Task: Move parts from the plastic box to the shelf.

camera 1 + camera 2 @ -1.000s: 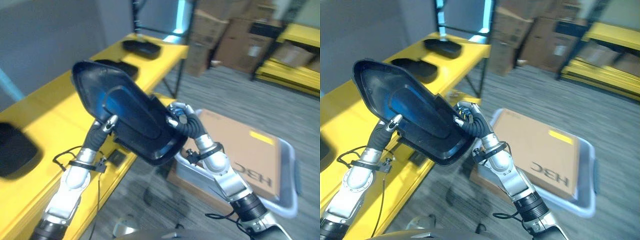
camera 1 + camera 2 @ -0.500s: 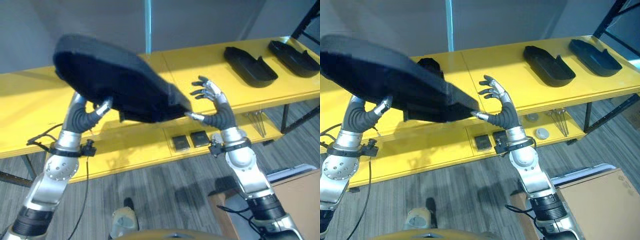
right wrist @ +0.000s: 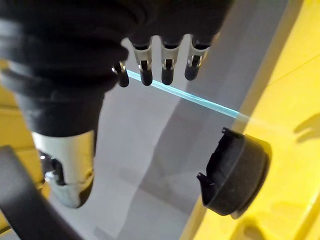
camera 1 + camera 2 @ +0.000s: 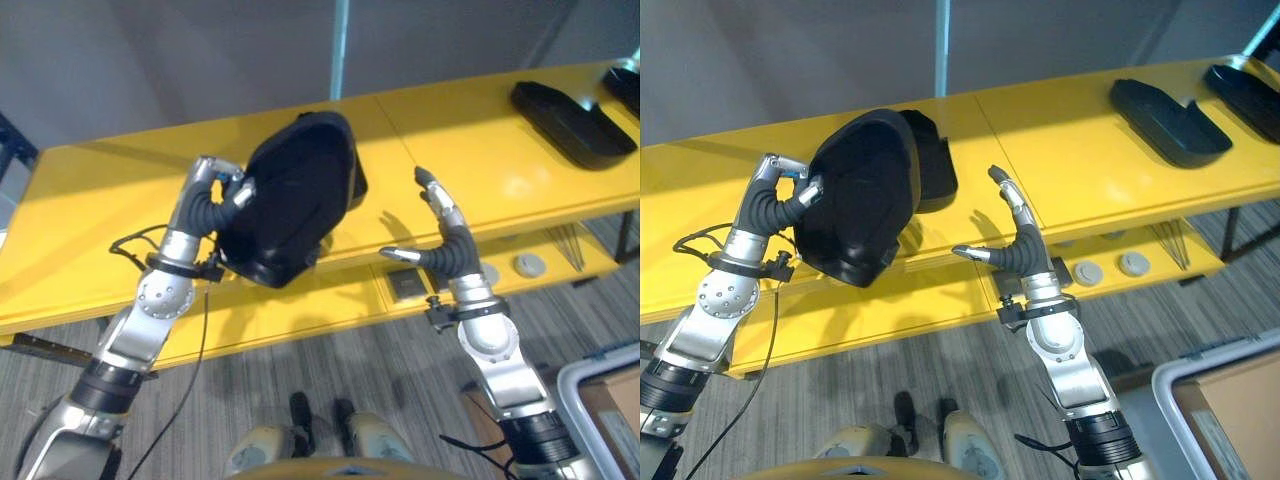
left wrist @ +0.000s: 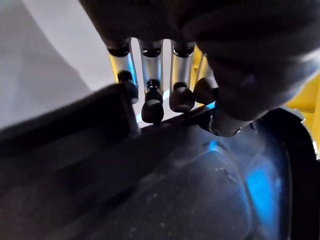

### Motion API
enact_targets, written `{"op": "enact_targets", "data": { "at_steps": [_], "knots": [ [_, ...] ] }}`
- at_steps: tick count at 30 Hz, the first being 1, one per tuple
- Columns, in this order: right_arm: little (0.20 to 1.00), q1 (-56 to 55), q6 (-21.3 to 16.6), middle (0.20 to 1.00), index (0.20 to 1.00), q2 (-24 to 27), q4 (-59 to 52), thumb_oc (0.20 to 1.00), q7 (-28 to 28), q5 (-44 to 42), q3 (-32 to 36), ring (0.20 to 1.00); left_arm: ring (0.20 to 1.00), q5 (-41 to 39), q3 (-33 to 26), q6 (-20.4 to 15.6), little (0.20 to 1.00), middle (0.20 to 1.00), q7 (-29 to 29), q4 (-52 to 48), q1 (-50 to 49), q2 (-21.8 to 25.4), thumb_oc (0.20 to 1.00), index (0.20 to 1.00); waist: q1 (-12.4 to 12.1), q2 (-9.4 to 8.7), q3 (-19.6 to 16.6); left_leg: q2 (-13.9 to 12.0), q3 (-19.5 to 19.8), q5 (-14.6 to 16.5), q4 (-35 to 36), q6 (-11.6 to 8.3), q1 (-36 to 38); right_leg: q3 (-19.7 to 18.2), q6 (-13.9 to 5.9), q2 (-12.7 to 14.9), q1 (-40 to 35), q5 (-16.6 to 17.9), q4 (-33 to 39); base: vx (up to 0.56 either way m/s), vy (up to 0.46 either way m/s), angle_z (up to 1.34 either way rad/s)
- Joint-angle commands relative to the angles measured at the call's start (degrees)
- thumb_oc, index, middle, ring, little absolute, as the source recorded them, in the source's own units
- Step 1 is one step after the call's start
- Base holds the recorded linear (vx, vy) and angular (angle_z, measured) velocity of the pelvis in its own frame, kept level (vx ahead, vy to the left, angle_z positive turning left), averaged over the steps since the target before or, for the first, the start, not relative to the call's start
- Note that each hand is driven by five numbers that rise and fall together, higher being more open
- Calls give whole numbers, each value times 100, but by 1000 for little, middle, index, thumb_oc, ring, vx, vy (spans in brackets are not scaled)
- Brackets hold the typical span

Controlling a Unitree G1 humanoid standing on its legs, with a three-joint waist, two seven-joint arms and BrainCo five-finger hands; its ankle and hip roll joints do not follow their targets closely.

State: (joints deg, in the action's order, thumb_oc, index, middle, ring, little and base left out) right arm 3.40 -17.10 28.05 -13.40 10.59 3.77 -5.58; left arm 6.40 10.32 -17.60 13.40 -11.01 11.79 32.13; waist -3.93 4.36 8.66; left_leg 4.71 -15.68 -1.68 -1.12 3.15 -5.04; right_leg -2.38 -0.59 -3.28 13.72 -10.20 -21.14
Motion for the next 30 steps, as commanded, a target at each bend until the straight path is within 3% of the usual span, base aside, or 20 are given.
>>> {"op": "enact_targets", "data": {
  "at_steps": [1,3,6,7,12,14,19,20,24,25,26,27,30],
  "knots": [
    [1000,245,-274,1000,1000,117,-254,1000,42,-158,242,1000,200,-515,-578,-275,200,200,100,-530,-241,-29,200,200,-184,-94,-121,-901,248,770,-538,-819,197,409,-1024,785,-1094,-250,778,-39,-91,-19],
    [1000,129,-240,1000,1000,153,-301,1000,-58,-191,274,1000,200,-988,-743,-347,200,200,-186,-736,-571,-139,200,200,-193,44,-128,-952,238,641,-424,-845,197,521,-937,740,-1043,-332,674,-17,-42,-25],
    [1000,117,-211,1000,1000,124,-300,1000,-62,-258,299,1000,200,-1453,-731,-404,200,200,-294,-726,-500,-272,200,200,-112,101,-94,-948,221,605,-440,-870,100,577,-900,758,-955,-378,570,-38,12,30],
    [1000,68,-203,1000,1000,28,-296,1000,-79,-389,327,1000,200,-1886,-746,-434,200,200,-355,-683,-494,-474,200,200,-33,111,-88,-961,123,667,-500,-912,105,626,-896,788,-936,-360,538,-25,39,28],
    [1000,-17,-240,1000,1000,-128,-281,1000,-78,-490,298,1000,200,-2182,-838,-429,200,200,-379,-634,-659,-606,200,200,-31,39,-116,-1034,152,739,-607,-1000,157,614,-914,823,-979,-270,620,16,53,30],
    [1000,-88,-259,1000,1000,-208,-226,1000,-2,-540,336,1000,200,-2208,-877,-387,200,200,-288,-487,-673,-607,200,200,-101,-181,-100,-1616,219,613,-810,-1248,-44,588,-1020,971,-1067,-187,863,18,184,-19],
    [1000,-86,-267,1000,1000,-276,-201,1000,248,-581,610,1000,200,-2100,-938,-449,200,200,-65,-356,-484,-513,200,200,-136,-213,-154,-2159,400,238,-506,-1492,-305,620,-1105,1144,-1114,-158,1275,67,305,0],
    [1000,33,-306,1000,1000,-308,-224,1000,384,-647,749,1000,200,-2065,-918,-499,200,200,27,-354,-393,-441,200,200,-174,-171,-113,-2211,415,233,-531,-1585,-483,596,-1175,1348,-1192,-145,1406,121,455,16],
    [1000,201,-318,1000,1000,-364,-255,1000,461,-587,812,1000,200,-1946,-1039,-520,200,200,32,-491,-479,-343,200,200,-212,-162,-147,-2164,328,444,-637,-1557,-484,511,-1292,1613,-1269,-31,1578,118,449,1],
    [1000,360,-238,1000,1000,-349,-277,1000,613,-358,912,1000,200,-1984,-1027,-545,200,200,39,-487,-346,-219,200,200,-260,-233,-109,-2023,94,658,-940,-1463,-631,589,-1431,2026,-1299,290,1754,78,338,-15],
    [1000,360,-238,1000,1000,-349,-277,1000,613,-358,912,1000,200,-1984,-1027,-545,200,200,39,-487,-346,-219,200,200,-260,-233,-109,-2023,94,658,-940,-1463,-631,589,-1431,2026,-1299,290,1754,226,647,10],
    [1000,660,-130,1000,1000,-468,-384,1000,807,8,1028,1000,200,-1959,-1010,-559,200,200,86,-425,-204,-54,200,200,-262,-387,-137,-1837,-183,894,-1142,-1269,-677,408,-1441,2327,-997,1036,1724,151,314,13],
    [1000,750,-122,1000,1000,-504,-494,1000,855,139,1035,1000,200,-1961,-1046,-561,200,200,126,-412,-213,-19,200,200,-299,-440,-142,-1794,-295,975,-1139,-1182,-613,344,-1441,2340,-929,1146,1732,119,219,-26]
  ]
}}
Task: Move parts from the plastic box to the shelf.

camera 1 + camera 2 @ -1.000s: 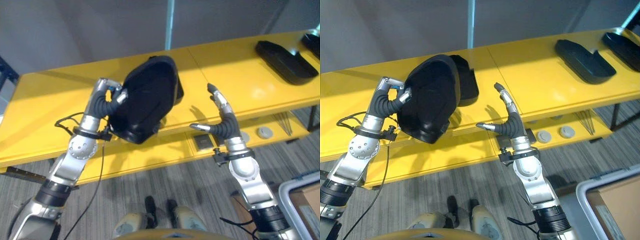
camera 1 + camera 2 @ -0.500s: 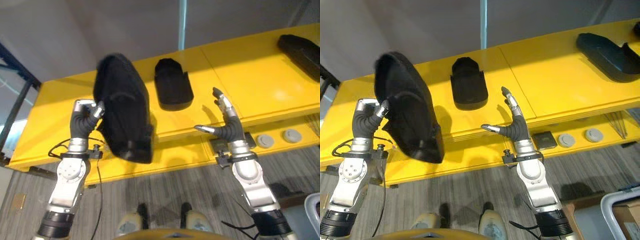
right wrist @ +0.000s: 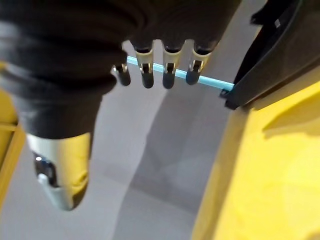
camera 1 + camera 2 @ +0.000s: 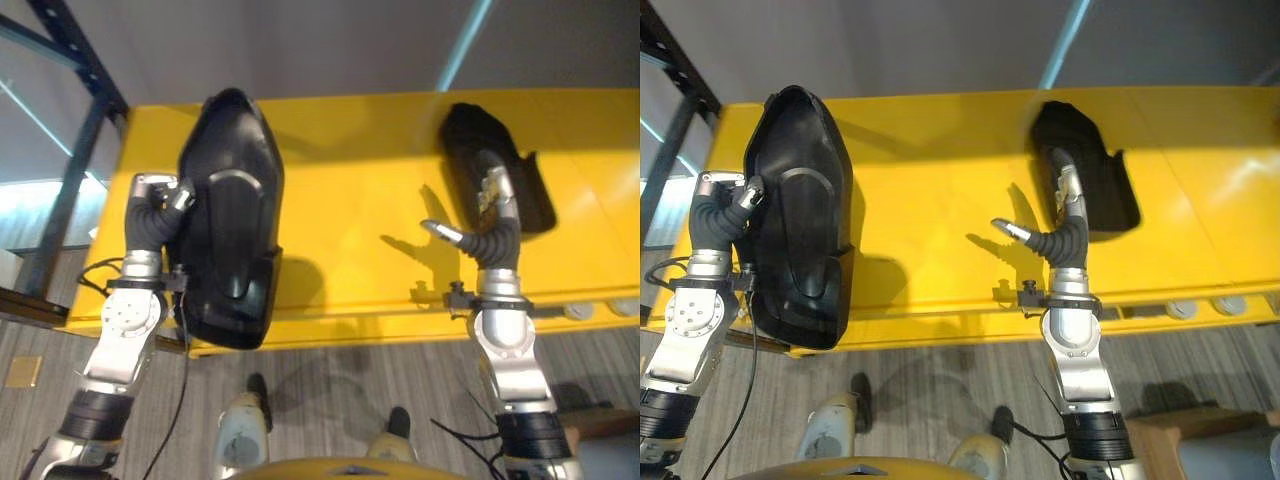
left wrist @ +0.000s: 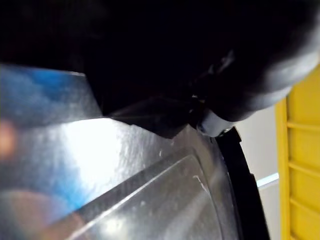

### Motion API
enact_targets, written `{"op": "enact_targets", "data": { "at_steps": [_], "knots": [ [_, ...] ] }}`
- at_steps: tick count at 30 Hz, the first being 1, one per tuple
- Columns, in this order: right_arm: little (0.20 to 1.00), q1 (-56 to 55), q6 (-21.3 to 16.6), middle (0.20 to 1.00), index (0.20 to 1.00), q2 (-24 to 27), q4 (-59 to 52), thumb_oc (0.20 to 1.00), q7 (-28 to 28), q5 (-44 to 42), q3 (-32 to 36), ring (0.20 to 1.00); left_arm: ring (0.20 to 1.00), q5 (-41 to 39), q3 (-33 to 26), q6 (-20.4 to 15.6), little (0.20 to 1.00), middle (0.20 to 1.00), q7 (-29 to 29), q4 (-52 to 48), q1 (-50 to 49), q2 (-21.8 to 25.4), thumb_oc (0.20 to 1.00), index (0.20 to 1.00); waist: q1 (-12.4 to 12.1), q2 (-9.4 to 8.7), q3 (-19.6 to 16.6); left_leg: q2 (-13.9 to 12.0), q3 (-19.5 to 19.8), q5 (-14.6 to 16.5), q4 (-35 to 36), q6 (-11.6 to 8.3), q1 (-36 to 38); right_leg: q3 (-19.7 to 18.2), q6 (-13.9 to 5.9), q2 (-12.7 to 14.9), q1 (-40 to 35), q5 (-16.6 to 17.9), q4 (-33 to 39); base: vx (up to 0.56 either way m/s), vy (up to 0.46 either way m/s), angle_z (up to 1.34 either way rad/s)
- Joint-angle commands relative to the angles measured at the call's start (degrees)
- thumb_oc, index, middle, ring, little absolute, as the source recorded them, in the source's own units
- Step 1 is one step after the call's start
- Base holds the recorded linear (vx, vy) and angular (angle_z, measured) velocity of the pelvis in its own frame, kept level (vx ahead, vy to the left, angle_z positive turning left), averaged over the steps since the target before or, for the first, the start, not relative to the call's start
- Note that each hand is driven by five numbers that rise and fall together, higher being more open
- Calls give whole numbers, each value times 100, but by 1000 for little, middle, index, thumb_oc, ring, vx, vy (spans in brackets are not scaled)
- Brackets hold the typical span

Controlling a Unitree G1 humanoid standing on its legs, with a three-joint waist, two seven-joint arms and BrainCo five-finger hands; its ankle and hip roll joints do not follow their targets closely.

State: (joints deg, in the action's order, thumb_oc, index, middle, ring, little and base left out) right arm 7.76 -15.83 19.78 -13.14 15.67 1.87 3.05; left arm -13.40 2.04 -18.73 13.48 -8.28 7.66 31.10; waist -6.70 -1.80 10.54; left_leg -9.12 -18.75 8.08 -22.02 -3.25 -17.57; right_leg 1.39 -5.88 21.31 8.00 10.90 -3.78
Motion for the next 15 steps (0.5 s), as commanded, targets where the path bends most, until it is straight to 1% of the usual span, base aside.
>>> {"op": "enact_targets", "data": {
  "at_steps": [1,2,3,4,5,6,7,9,10,11,12,14,15],
  "knots": [
    [1000,379,-279,1000,1000,309,-642,1000,367,451,244,1000,200,28,-245,-443,200,200,151,-658,219,109,200,200,-6,123,-357,-367,-92,55,953,-486,691,-129,-912,-181,-270,-717,-71,55,80,-19],
    [1000,379,-279,1000,1000,309,-642,1000,367,451,244,1000,200,28,-245,-443,200,200,151,-658,219,109,200,200,-6,123,-357,-367,-92,55,953,-486,691,-129,-912,-181,-270,-717,-71,159,256,-44],
    [1000,270,-310,1000,1000,321,-970,1000,334,575,428,1000,200,-22,-286,-426,200,200,133,-592,247,115,200,200,48,50,-417,-243,-261,79,1153,-375,895,-366,-912,-519,-251,-923,-163,104,176,-26],
    [1000,270,-310,1000,1000,321,-970,1000,334,575,428,1000,200,-22,-286,-426,200,200,133,-592,247,115,200,200,48,50,-417,-243,-261,79,1153,-375,895,-366,-912,-519,-251,-923,-163,181,376,-22],
    [1000,141,-362,1000,1000,282,-1307,1000,221,573,681,1000,200,-37,-326,-303,200,200,81,-420,291,71,200,200,181,25,-459,-51,-381,114,1447,-273,1147,-506,-912,-1056,-190,-1242,-273,62,265,4],
    [1000,100,-439,1000,1000,243,-1408,1000,123,418,700,1000,200,6,-315,-204,200,200,39,-269,372,103,200,200,222,7,-467,91,-442,68,1606,-217,1190,-451,-912,-1266,-157,-1368,-194,66,261,-3],
    [1000,79,-461,1000,1000,236,-1435,1000,69,358,698,1000,200,33,-321,-151,200,200,-12,-171,401,97,200,200,225,-12,-468,123,-468,90,1648,-211,1249,-379,-912,-1311,-199,-1430,-104,-11,60,-6],
    [1000,61,-481,1000,1000,248,-1463,1000,-10,320,677,1000,200,46,-305,-111,200,200,-26,-49,415,56,200,200,250,-40,-478,127,-540,58,1685,-243,1278,-363,-912,-1363,-185,-1397,-54,28,-11,-7],
    [1000,-53,-464,1000,1000,288,-1467,1000,-187,173,615,1000,200,-30,-265,7,200,200,-60,190,392,-55,200,200,326,-7,-457,97,-591,32,1733,-283,1375,-430,-912,-1501,-133,-1463,-63,84,9,-8],
    [1000,-79,-456,1000,1000,321,-1451,1000,-284,73,533,1000,200,29,-271,99,200,200,-28,360,373,-68,200,200,327,5,-425,93,-625,92,1718,-295,1463,-395,-912,-1507,-157,-1491,-58,128,22,-14],
    [1000,-159,-456,1000,1000,353,-1366,1000,-452,-116,421,1000,200,274,-348,220,200,200,-21,519,276,-31,200,200,315,-19,-420,99,-704,101,1663,-290,1542,-343,-912,-1509,-164,-1472,-57,123,4,-15],
    [1000,-224,-439,1000,1000,378,-1301,1000,-514,-190,362,1000,200,346,-364,271,200,200,1,612,248,-49,200,200,322,-17,-434,84,-738,96,1669,-298,1599,-336,-912,-1532,-178,-1500,-57,78,-2,-18],
    [1000,-309,-422,1000,1000,401,-1238,1000,-590,-279,330,1000,200,463,-387,356,200,200,6,804,223,-55,200,200,339,4,-427,66,-769,92,1696,-319,1688,-318,-909,-1564,-209,-1534,-54,73,-3,-6]
  ]
}}
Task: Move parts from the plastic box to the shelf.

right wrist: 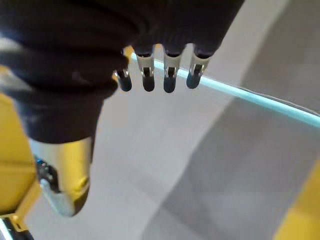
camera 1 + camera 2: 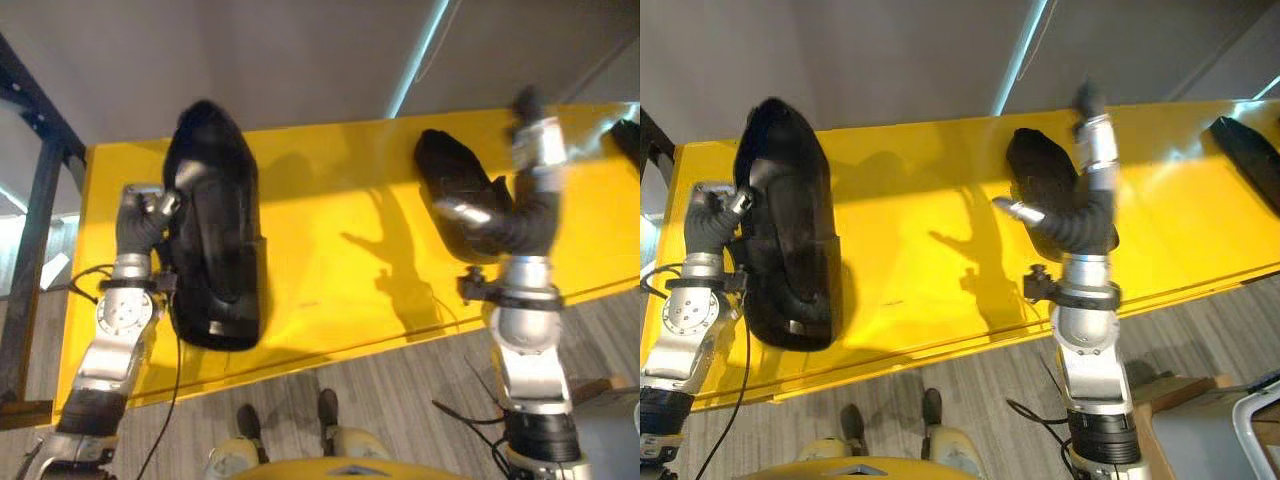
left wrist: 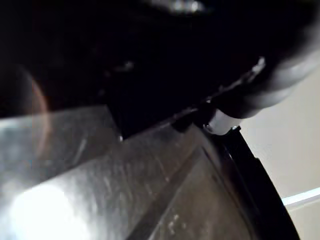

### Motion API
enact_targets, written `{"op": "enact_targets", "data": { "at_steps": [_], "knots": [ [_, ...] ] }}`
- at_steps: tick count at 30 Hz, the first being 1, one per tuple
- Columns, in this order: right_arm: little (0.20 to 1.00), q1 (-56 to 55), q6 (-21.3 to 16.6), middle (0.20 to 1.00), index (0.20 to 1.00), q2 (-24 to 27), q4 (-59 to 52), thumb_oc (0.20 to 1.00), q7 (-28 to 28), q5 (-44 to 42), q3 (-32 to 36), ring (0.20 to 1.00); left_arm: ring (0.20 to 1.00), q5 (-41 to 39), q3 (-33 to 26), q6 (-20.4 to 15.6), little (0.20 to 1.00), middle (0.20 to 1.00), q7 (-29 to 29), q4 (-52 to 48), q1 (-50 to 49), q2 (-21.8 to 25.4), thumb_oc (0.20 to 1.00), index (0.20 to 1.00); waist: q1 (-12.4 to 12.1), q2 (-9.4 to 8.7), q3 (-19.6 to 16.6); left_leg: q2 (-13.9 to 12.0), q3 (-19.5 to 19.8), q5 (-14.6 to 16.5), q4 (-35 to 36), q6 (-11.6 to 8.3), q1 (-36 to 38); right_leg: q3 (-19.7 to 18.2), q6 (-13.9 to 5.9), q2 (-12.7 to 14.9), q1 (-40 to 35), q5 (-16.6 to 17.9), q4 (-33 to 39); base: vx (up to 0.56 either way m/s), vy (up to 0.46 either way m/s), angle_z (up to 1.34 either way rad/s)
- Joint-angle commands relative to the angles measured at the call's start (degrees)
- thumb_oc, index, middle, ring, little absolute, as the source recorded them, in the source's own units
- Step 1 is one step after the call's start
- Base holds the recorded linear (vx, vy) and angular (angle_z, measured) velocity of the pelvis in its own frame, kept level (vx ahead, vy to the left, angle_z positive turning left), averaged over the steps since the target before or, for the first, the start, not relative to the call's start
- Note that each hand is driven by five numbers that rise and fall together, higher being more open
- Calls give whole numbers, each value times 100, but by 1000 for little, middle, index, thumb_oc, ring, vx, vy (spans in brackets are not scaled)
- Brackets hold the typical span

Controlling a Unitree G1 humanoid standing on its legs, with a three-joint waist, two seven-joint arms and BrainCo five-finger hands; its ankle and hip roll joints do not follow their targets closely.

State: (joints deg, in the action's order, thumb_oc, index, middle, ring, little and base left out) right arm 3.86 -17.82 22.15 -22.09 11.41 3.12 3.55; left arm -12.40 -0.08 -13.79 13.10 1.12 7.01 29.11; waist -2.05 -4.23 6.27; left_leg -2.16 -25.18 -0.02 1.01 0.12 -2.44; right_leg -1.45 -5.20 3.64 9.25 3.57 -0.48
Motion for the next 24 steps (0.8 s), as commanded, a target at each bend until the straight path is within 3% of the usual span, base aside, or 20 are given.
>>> {"op": "enact_targets", "data": {
  "at_steps": [1,9,17,18,19,20,21,24],
  "knots": [
    [1000,-21,-209,1000,1000,162,-322,1000,-231,-493,264,1000,200,424,-207,-62,200,200,53,17,278,170,200,200,-107,257,-4,-638,-155,882,-577,-674,216,-24,-968,188,-340,-811,-367,135,-7,-3],
    [1000,-527,-186,1000,1000,125,-108,1000,-815,-1402,-28,1000,200,982,-341,414,200,200,218,1161,426,206,200,200,125,347,178,-750,-307,722,-440,-758,222,-69,-868,53,-159,-942,-464,27,-18,-12],
    [1000,-407,-172,1000,1000,275,-7,1000,-1005,-1612,-403,1000,200,1187,-31,523,200,200,371,1544,874,216,200,200,138,401,270,-878,-361,574,-382,-817,23,-67,-836,-17,71,-952,-449,-17,-27,-10],
    [1000,-406,-173,1000,1000,275,-5,1000,-1005,-1612,-402,1000,228,1187,-29,522,228,228,372,1547,878,215,228,228,137,401,270,-878,-361,574,-382,-817,20,-66,-835,-17,74,-951,-450,0,0,0],
    [1000,-397,-171,1000,1000,277,9,1000,-997,-1610,-432,1000,416,1178,12,538,416,416,380,1561,938,190,416,416,136,412,273,-889,-369,561,-370,-822,14,-62,-835,-22,85,-953,-447,0,0,0],
    [1000,-386,-168,1000,1000,283,22,1000,-1002,-1613,-470,1000,812,1154,63,548,812,812,386,1601,996,159,812,812,129,420,275,-898,-373,551,-367,-826,4,-52,-835,-21,95,-957,-451,0,0,0],
    [1000,-366,-169,1000,1000,281,39,1000,-960,-1576,-525,1000,1000,1127,147,590,1000,1000,418,1638,1101,88,1000,1000,132,442,280,-912,-382,534,-359,-829,-3,-38,-837,-21,91,-953,-441,0,0,0],
    [1000,-373,-163,1000,1000,256,44,1000,-908,-1553,-557,1000,1000,1077,166,625,1000,1000,462,1604,1155,2,1000,1000,132,465,290,-922,-394,517,-345,-837,4,-38,-836,-26,97,-952,-432,0,0,0]
  ]
}}
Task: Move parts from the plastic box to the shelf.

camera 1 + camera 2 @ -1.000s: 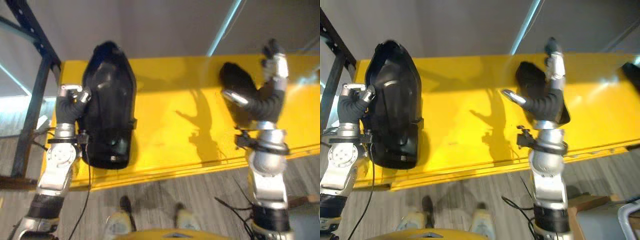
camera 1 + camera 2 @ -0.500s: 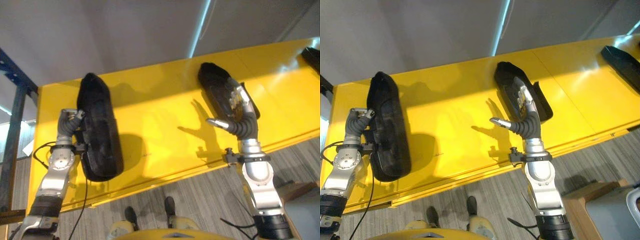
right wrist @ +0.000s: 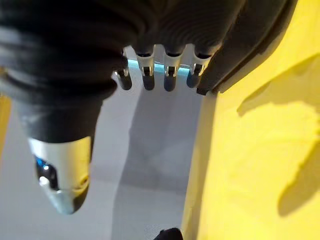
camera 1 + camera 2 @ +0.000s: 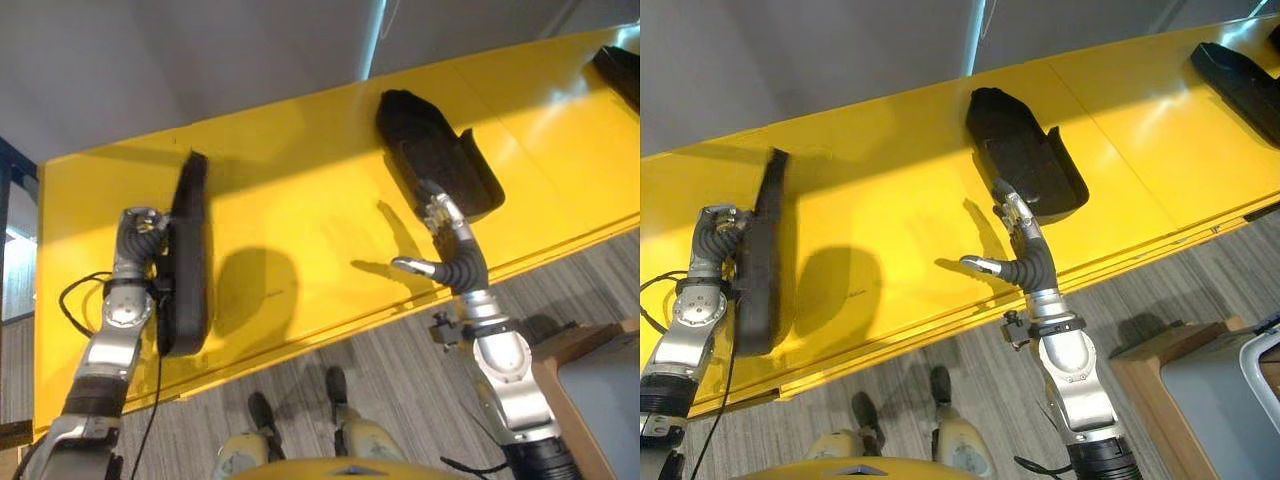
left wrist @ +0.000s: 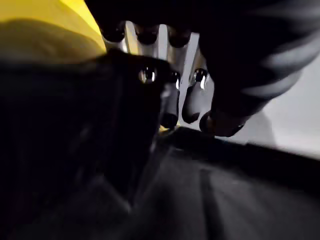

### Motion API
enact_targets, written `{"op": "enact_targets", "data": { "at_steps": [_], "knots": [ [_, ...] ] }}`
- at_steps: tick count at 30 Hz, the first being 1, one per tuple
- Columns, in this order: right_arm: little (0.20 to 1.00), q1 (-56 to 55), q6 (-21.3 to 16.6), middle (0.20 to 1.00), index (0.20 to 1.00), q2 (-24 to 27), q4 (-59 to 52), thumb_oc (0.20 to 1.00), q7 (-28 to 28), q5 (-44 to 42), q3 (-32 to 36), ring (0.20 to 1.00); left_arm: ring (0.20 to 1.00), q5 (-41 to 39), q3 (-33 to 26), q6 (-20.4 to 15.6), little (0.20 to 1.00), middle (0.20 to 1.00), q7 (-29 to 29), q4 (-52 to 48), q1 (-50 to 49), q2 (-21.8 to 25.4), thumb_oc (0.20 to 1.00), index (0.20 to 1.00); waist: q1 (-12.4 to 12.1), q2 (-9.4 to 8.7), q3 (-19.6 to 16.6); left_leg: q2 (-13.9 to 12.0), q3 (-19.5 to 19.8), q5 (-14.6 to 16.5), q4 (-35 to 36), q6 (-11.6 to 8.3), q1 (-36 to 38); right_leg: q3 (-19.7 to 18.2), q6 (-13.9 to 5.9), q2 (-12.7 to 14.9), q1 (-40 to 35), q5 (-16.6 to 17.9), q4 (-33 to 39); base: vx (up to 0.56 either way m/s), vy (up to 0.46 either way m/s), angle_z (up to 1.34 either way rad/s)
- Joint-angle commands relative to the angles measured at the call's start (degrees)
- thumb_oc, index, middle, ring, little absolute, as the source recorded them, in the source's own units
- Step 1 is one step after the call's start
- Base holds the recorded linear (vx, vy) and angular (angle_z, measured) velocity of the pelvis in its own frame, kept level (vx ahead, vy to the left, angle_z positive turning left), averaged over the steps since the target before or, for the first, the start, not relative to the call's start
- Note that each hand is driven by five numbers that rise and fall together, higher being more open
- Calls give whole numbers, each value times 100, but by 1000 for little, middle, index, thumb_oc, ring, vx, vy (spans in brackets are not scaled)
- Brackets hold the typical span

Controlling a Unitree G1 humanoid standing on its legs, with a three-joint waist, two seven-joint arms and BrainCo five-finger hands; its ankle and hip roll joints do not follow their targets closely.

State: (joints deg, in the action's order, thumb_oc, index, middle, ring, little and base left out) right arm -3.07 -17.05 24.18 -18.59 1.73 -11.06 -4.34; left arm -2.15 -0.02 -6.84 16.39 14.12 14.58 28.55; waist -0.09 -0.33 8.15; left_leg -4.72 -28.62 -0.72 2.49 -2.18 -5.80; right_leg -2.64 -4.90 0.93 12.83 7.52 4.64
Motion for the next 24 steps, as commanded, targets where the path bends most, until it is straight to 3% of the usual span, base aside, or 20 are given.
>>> {"op": "enact_targets", "data": {
  "at_steps": [1,9,14,24],
  "knots": [
    [1000,319,-240,1000,1000,54,-307,1000,60,-134,230,1000,1000,51,158,-68,1000,1000,133,301,396,57,1000,1000,-64,76,103,-666,-51,587,-492,-607,342,80,-865,245,-262,-1347,-943,0,0,0],
    [1000,277,-152,1000,1000,46,-331,1000,196,-14,260,1000,1000,-295,-20,9,1000,1000,279,196,149,-324,1000,1000,-67,121,127,-716,-42,603,-588,-611,348,73,-829,218,-271,-1397,-985,-14,-28,-1],
    [1000,297,-99,1000,1000,71,-364,1000,258,125,289,1000,1000,-691,-153,-168,1000,1000,161,-290,-261,-482,1000,1000,-91,138,111,-758,-3,639,-703,-617,387,39,-778,166,-333,-1475,-1075,4,-65,0],
    [1000,416,-66,1000,1000,293,-318,1000,5,133,326,1000,1000,-1468,-617,-618,1000,1000,-337,-1277,-671,94,1000,1000,-235,356,166,-859,146,678,-1031,-638,382,77,-596,48,-454,-1699,-1287,-1,-63,0]
  ]
}}
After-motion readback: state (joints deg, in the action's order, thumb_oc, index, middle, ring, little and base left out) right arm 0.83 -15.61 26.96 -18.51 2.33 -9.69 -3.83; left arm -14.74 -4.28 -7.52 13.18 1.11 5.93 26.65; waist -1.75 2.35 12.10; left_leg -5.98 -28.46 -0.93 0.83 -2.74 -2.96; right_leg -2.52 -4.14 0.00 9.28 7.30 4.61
